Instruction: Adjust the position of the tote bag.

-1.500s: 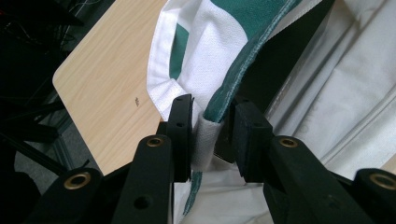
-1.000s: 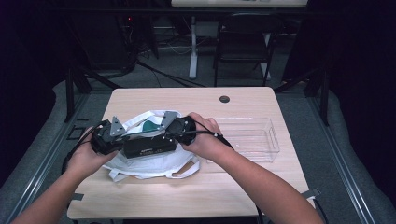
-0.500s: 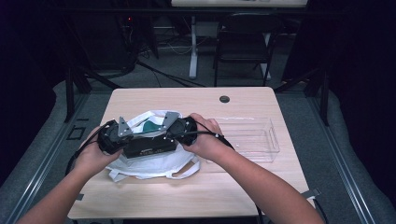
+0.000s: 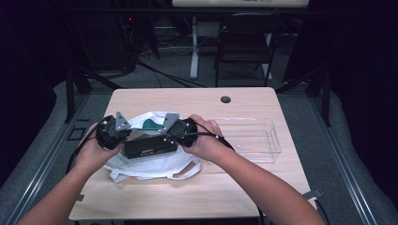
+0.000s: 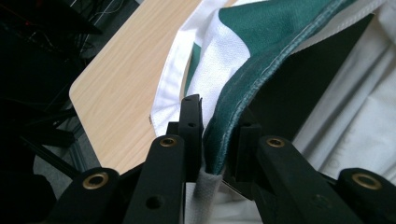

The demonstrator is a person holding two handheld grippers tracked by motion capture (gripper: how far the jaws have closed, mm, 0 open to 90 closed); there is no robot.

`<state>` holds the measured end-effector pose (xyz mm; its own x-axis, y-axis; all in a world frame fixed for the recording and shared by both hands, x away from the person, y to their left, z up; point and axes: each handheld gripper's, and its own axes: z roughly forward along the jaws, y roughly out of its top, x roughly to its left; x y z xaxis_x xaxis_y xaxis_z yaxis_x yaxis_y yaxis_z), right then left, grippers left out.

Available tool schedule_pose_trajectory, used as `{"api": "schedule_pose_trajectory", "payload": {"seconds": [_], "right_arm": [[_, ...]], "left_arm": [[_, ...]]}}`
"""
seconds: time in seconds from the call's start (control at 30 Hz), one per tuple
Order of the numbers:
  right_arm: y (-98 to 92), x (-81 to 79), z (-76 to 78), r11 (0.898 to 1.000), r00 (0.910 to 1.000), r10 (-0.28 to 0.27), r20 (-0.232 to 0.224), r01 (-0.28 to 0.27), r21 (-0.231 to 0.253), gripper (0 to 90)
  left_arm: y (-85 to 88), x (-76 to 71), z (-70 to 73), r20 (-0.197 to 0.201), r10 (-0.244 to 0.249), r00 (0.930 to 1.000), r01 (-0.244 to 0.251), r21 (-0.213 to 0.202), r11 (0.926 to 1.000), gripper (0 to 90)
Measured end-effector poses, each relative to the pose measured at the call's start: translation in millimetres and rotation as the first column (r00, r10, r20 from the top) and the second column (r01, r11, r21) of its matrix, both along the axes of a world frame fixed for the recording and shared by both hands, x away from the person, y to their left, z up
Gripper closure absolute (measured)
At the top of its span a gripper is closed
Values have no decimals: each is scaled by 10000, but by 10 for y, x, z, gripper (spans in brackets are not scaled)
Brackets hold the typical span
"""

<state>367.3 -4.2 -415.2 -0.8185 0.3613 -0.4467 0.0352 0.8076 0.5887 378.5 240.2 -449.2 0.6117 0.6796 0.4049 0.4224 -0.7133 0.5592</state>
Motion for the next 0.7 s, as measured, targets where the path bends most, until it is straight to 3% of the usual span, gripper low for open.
{"api": "schedule_pose_trajectory", "payload": {"seconds": [0.7], "right_arm": [[83, 120, -45, 9997, 9996, -250, 90, 249, 59, 846]], "left_arm": [[-13, 280, -7, 40, 763, 9971, -762, -239, 9968, 808]]}}
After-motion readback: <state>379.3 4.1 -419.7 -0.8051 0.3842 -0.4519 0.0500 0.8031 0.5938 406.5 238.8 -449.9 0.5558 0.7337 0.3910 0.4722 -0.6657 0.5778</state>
